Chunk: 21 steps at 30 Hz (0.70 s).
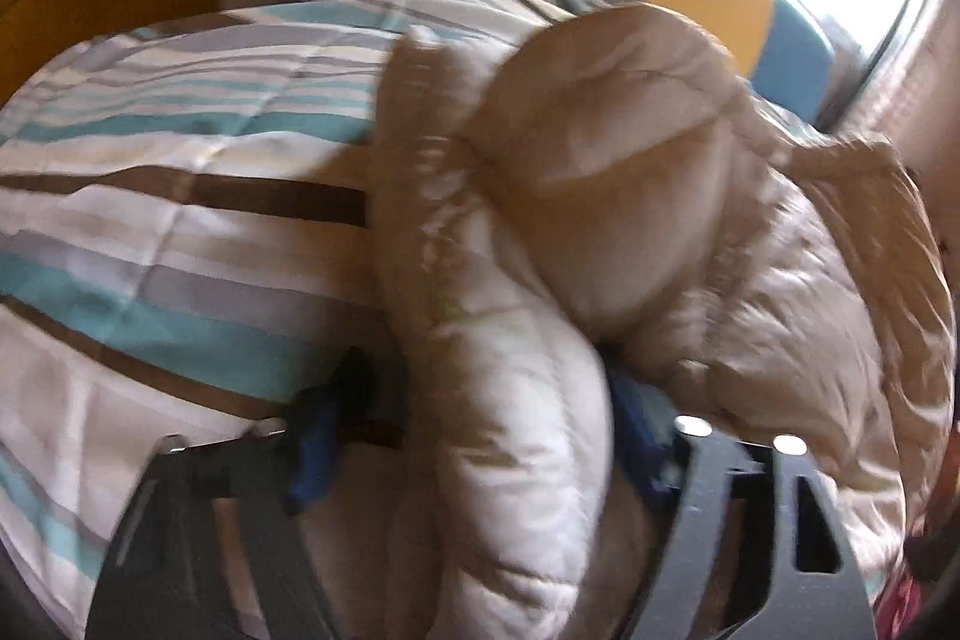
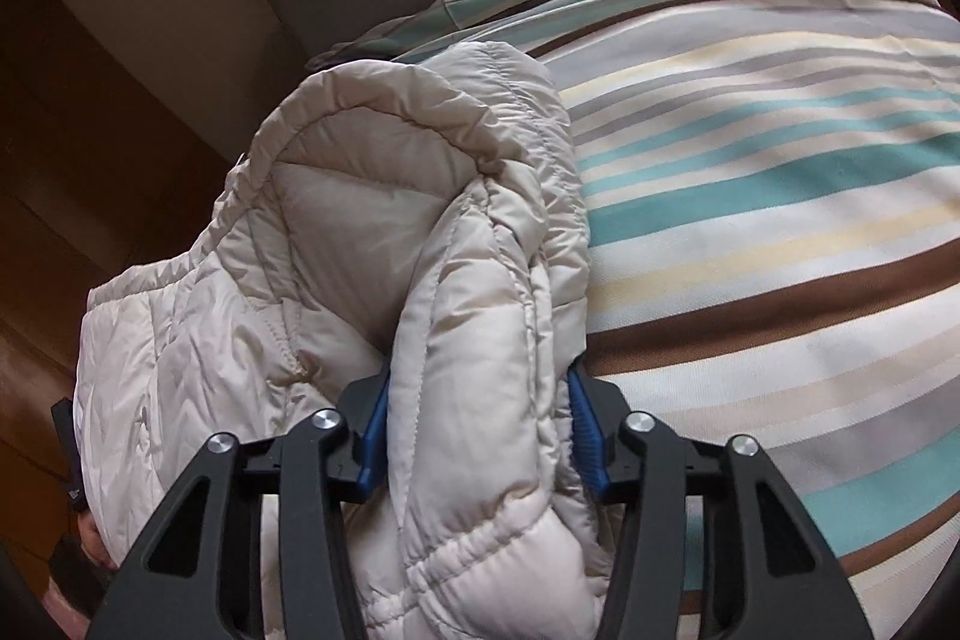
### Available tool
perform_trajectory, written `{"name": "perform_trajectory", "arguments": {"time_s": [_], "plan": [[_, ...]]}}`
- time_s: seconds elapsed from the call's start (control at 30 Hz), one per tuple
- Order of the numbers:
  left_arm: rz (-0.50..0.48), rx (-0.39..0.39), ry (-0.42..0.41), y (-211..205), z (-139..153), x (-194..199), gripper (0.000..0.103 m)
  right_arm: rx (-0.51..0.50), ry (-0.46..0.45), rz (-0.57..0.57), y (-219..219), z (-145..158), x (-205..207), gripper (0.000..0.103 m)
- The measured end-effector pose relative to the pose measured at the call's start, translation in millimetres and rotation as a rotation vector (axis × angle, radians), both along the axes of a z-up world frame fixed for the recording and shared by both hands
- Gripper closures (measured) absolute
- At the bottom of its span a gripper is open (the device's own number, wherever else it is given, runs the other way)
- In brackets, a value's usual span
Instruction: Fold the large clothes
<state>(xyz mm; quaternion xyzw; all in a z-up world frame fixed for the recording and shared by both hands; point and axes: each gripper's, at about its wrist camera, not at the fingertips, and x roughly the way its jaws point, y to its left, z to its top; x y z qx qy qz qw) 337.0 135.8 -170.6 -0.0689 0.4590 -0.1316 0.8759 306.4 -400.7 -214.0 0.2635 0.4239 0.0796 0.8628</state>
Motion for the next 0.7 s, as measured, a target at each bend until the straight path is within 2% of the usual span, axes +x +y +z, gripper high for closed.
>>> {"name": "perform_trajectory", "arguments": {"time_s": [0.1,0.2,0.43,0.6,0.7], "plan": [[-0.040,-0.003,-0.006,-8.6,0.6,-10.6,0.053,-0.010,-0.018,0.023,1.9,4.6,-8.1,0.066],[-0.065,-0.028,-0.006,-10.1,-1.5,-19.1,0.058,0.003,-0.022,0.022,1.0,6.5,-21.6,0.069],[-0.162,-0.039,-0.014,-22.3,-2.5,-62.5,0.059,0.008,-0.027,0.006,-12.4,10.2,-69.8,0.070],[-0.209,-0.077,-0.014,-30.7,-4.3,-105.8,0.059,0.029,-0.026,-0.032,-32.8,11.0,-129.4,0.070],[-0.229,-0.096,-0.021,-37.6,-4.7,-133.5,0.059,0.009,-0.030,-0.058,-43.4,15.1,-162.8,0.070]]}}
